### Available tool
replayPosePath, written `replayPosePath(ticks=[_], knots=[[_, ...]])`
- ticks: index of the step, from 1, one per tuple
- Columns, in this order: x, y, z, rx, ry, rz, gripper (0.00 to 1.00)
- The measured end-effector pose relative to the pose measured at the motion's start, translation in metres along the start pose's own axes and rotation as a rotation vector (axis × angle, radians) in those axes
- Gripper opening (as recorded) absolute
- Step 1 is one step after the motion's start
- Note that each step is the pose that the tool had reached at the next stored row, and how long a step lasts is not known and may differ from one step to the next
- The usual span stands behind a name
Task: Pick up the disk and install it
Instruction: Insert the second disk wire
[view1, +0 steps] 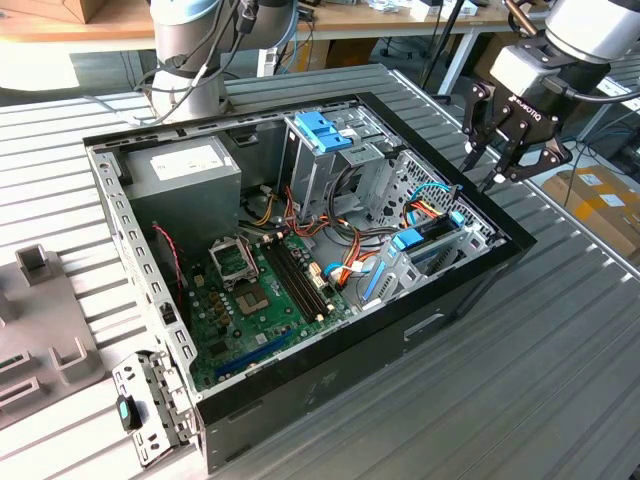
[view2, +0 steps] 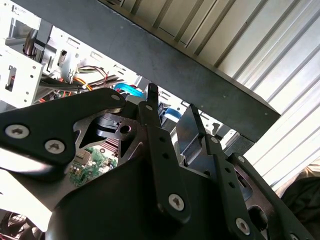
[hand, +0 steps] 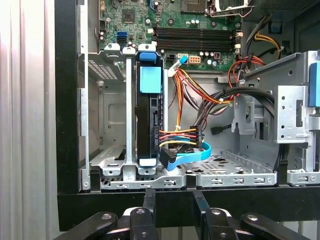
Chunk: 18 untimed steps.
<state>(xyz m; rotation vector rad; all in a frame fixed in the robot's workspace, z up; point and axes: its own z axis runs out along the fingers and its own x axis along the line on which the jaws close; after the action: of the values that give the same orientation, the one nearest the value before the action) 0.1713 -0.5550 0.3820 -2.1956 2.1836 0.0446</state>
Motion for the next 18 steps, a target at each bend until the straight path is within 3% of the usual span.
replayPosePath(ticks=[18], knots=[[-0.0001, -0.0026, 0.0055, -0.0001, -0.0003, 0.000, 0.42]])
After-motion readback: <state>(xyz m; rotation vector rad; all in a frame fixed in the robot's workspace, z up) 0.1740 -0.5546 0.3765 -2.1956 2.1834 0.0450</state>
